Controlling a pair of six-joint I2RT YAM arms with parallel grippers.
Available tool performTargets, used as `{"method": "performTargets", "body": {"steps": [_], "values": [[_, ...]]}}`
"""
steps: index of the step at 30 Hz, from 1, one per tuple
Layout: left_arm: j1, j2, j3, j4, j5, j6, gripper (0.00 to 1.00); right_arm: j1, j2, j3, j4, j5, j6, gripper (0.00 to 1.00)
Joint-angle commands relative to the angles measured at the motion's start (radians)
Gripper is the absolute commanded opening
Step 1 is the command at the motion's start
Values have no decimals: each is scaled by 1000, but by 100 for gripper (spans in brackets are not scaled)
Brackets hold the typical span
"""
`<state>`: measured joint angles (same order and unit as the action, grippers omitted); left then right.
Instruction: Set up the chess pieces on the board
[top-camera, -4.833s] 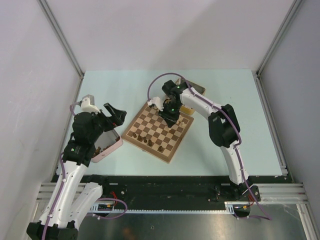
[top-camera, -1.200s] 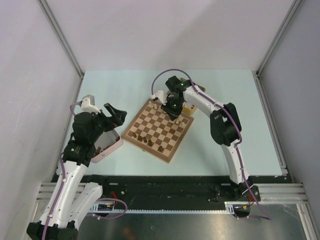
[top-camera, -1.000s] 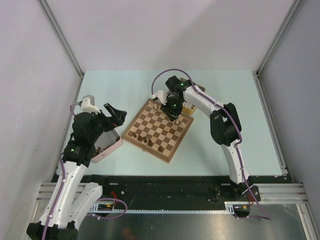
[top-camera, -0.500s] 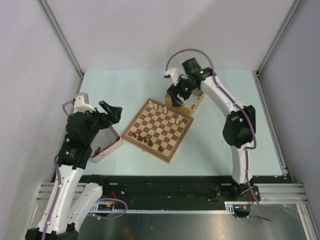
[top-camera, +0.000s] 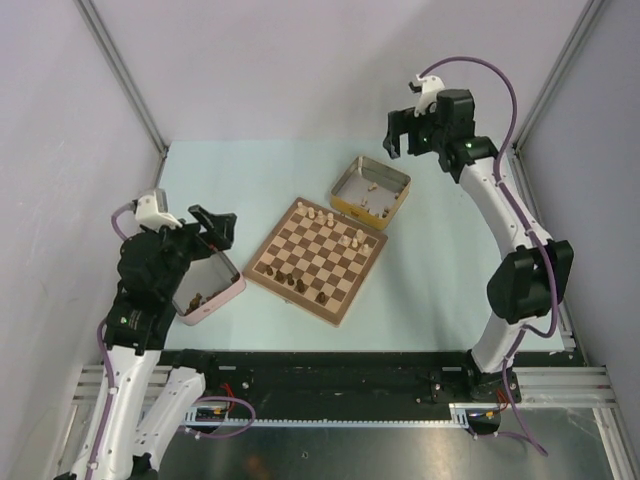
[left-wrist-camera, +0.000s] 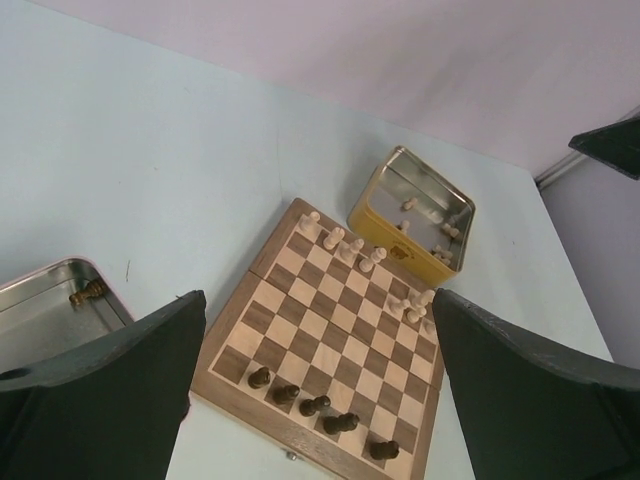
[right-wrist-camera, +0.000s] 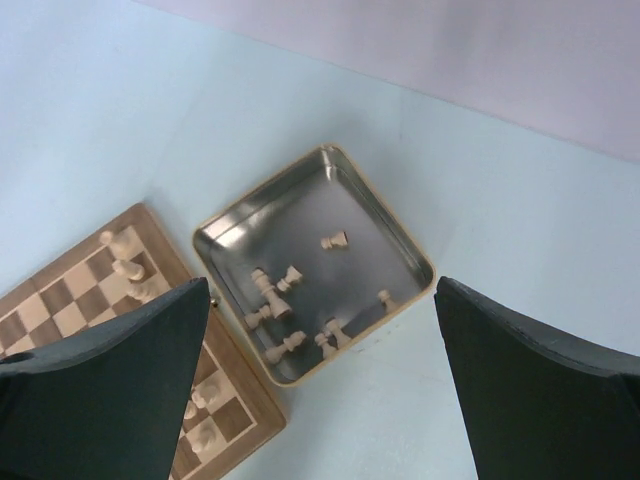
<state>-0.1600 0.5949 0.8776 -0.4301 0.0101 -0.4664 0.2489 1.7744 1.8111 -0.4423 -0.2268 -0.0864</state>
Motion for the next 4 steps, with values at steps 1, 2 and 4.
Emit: {"method": "performTargets", "body": {"steps": [1,2,4], "values": [[10,-12,38,-15,-7,35,100,3,-65,-90,119,165,108,100],[10,-12,38,-18,-7,38,100,1,-73,-108,120,172,117,100],[11,-15,40,-21,-7,41,100,3,-90,-117,117,169,126,100]]}}
